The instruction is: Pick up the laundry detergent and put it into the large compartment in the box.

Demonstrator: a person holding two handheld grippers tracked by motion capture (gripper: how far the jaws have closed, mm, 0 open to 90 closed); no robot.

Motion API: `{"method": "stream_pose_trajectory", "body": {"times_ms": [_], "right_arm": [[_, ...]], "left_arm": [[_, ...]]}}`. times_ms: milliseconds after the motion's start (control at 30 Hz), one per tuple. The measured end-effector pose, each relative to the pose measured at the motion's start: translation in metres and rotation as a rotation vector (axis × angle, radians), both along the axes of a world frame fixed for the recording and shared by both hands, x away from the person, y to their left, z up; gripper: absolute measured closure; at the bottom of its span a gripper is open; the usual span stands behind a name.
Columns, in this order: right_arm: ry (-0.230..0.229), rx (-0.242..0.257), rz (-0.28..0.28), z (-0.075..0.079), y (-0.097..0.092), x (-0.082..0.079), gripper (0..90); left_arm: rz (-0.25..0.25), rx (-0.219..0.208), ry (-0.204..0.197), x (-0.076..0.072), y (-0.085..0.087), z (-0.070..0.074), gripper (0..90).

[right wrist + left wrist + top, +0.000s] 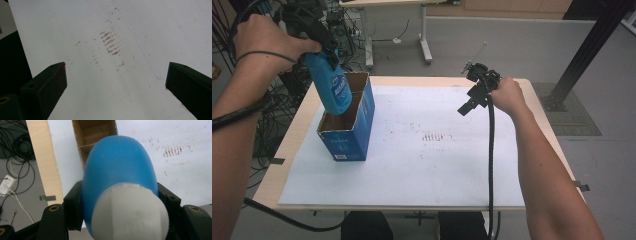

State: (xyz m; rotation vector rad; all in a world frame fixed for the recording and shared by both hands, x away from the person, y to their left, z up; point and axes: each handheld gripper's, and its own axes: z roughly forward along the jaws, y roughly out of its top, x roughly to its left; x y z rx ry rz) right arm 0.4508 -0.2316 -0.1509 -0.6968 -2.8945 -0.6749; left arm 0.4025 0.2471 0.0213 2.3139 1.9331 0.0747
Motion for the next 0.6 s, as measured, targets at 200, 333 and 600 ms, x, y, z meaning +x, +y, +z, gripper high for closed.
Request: {"method": "stream_pose_trajectory", "body": {"times_ms": [200, 333, 600], "right_arm": [[0.002, 0.003, -0.001, -0.001, -0.001, 0.000, 3.8], [0.002, 0.009, -0.001, -0.002, -0.002, 0.000, 3.8], [0.001, 0.017, -0.008, -0.002, -0.006, -0.001, 3.8]], "left_arm": [[0.002, -0.002, 0.016, 0.004, 0.001, -0.009, 37.6], [0.003, 0.002, 0.019, 0.006, -0.001, -0.015, 37.6], [0.016, 0.014, 0.026, 0.008, -0.001, -0.024, 37.6]]}}
